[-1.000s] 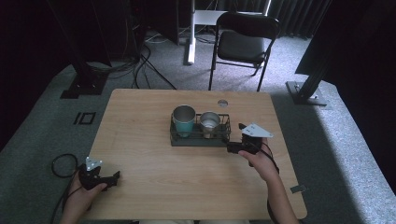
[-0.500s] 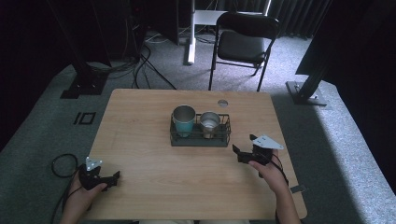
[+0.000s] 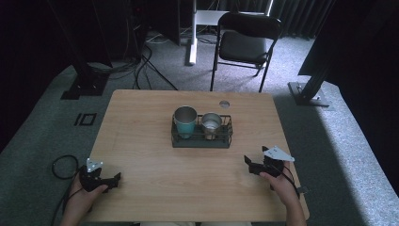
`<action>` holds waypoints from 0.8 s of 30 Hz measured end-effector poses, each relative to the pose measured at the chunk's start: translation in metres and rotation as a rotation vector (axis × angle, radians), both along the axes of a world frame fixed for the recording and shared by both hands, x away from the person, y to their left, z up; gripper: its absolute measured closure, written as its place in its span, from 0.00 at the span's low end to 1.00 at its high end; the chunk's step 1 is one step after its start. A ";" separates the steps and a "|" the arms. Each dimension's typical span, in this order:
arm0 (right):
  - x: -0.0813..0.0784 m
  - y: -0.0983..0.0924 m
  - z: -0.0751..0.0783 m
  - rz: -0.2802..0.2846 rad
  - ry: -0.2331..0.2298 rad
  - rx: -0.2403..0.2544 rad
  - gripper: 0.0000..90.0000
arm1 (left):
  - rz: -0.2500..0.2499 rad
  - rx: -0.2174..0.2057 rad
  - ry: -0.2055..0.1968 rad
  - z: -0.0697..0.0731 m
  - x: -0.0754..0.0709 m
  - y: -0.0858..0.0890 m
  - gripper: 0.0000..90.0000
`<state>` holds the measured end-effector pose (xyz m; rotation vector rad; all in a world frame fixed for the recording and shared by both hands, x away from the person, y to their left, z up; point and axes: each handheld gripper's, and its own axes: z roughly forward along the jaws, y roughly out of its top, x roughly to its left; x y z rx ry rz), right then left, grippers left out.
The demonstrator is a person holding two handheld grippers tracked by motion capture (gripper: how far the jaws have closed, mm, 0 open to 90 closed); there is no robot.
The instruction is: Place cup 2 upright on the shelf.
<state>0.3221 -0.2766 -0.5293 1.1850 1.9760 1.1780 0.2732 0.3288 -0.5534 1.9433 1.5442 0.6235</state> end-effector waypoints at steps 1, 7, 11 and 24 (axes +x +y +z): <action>-0.001 -0.002 -0.002 -0.006 0.004 0.002 0.12 | 0.000 0.000 0.000 0.000 0.000 0.000 0.01; -0.009 -0.013 -0.010 -0.046 0.040 -0.007 0.12 | 0.000 0.000 0.000 0.000 0.000 0.000 0.01; -0.013 -0.018 -0.014 -0.068 0.068 -0.027 0.12 | 0.000 0.000 0.000 0.000 0.000 0.000 0.01; -0.029 -0.043 -0.020 -0.149 0.180 -0.082 0.12 | 0.000 0.000 0.000 0.000 0.000 0.000 0.01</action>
